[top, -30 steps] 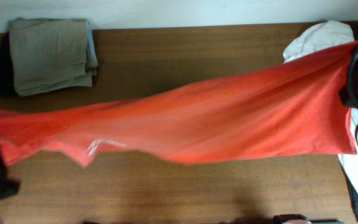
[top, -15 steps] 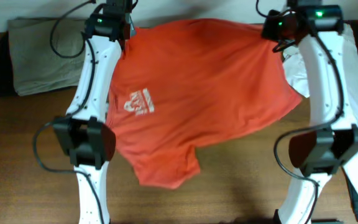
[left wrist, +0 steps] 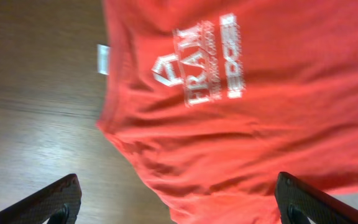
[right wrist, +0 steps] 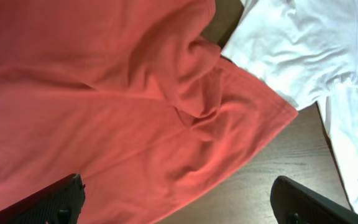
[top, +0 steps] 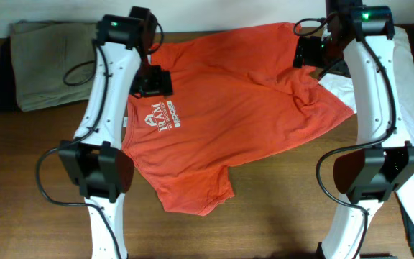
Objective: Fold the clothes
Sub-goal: 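Lift the shirt with both grippers and spread it flat on the table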
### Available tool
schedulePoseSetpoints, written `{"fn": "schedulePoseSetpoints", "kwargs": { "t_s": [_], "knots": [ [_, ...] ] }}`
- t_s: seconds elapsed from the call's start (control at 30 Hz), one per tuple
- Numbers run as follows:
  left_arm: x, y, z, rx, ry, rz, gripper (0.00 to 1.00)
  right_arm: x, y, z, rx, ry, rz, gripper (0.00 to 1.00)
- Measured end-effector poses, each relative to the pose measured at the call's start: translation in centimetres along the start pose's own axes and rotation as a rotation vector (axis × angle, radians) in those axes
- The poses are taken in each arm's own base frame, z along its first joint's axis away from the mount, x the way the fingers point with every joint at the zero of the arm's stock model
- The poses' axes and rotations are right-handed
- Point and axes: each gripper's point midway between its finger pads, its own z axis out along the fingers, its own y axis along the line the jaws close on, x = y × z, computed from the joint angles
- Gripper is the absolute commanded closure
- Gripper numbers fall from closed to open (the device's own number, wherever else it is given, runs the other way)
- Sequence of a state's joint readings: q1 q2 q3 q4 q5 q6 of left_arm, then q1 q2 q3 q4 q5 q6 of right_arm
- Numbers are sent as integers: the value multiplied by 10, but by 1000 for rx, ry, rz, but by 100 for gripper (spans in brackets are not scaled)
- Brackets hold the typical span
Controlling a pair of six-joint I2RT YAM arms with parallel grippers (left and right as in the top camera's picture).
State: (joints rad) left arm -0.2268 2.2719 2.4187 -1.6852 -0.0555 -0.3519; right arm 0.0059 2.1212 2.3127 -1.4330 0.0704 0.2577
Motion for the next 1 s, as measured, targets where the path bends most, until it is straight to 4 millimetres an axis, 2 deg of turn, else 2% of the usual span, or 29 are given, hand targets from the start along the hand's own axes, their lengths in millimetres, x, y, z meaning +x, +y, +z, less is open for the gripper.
{"fn": "schedulePoseSetpoints", "kwargs": {
  "t_s": [0.07, 0.13, 0.17, 0.23, 0.27, 0.33, 0.37, 0.4, 0.47, 0.57, 0.73, 0.9, 0.93, 0.97, 1.0],
  "knots": [
    [9, -20, 0, 5, 8, 31, 1, 10, -8, 11, 46, 39, -12, 1],
    [17, -35, -9, 11, -10, 54, 1, 13, -25, 17, 87, 58, 26, 2],
    [23, -36, -22, 10, -42, 64, 1, 11, -36, 17, 97, 58, 56, 1],
    [46, -24, -65, 27, -119, 56, 1, 12, -66, 18, 129, 75, 157, 1],
    [72, -9, -93, 46, -168, 35, 1, 12, -75, 17, 140, 77, 193, 1],
    [131, 17, -107, 67, -196, 11, 1, 11, -80, 18, 146, 73, 233, 1],
    [152, 16, -97, 98, -190, 27, 1, 11, -79, 18, 136, 73, 242, 1],
    [169, 4, -73, 148, -169, 56, 1, 12, -77, 18, 129, 78, 250, 1],
    [207, -20, -4, 210, -14, 102, 1, 12, -75, 19, 119, 79, 256, 1],
    [241, -18, 62, 199, 115, 16, 1, 13, -73, 19, 109, 88, 257, 1],
    [229, -16, 92, 179, 52, -161, 1, 14, -70, 19, 87, 95, 258, 1],
    [237, -3, 147, 16, 151, -217, 1, 15, -69, 19, 84, 97, 258, 1],
    [238, -2, 151, 4, 161, -216, 1, 15, -69, 19, 84, 97, 258, 1],
    [237, -3, 156, 1, 168, -216, 5, 15, -69, 19, 84, 98, 257, 1],
    [234, -5, 156, 7, 160, -199, 39, 15, -69, 19, 84, 97, 258, 1]
  ]
}}
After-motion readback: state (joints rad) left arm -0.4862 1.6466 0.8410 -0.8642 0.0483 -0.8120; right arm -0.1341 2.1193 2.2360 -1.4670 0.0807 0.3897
